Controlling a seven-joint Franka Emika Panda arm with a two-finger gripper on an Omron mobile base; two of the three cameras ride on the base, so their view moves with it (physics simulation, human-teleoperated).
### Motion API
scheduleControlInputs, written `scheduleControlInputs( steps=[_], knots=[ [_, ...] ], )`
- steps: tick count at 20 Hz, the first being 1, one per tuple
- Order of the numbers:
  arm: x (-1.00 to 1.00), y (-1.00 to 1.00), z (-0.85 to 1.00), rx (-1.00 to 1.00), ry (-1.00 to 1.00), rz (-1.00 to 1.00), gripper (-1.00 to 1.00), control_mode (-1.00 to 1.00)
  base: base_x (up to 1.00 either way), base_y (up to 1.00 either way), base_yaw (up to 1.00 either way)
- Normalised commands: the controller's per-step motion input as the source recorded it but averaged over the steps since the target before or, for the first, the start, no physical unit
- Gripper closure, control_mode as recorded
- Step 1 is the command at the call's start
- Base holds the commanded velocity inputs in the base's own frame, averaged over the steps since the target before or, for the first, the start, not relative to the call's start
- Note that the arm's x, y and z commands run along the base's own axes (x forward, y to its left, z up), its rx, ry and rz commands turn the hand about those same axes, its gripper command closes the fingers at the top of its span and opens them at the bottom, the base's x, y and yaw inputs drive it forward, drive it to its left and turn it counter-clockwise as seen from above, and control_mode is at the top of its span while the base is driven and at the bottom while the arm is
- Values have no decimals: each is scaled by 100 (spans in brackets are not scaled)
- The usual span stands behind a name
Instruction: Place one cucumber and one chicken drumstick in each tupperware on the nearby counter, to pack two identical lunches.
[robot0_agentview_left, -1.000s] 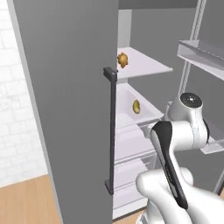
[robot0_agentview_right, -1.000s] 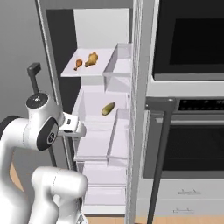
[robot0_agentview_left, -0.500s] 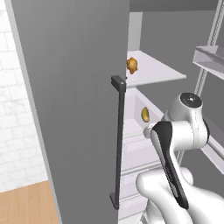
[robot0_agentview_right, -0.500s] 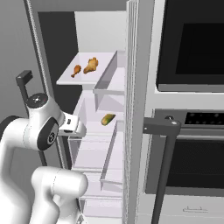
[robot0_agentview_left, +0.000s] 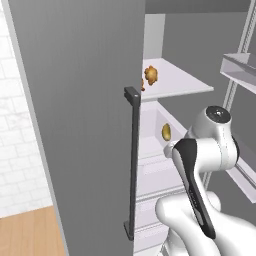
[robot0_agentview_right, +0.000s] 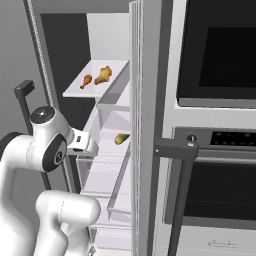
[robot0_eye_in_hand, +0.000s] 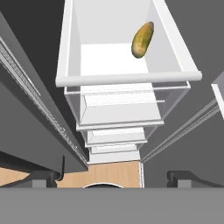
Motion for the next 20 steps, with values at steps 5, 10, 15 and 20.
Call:
scheduleControlInputs(
  steps=[5, 10, 15, 20],
  knots=[
    [0, 0, 0, 0, 0, 0, -100, 100, 0, 0, 0],
    [0, 0, 0, 0, 0, 0, -100, 100, 0, 0, 0],
    [0, 0, 18, 0, -11, -3, -100, -100, 0, 0, 0],
    [36, 20, 100, 0, -29, -24, -100, -100, 0, 0, 0]
  ],
)
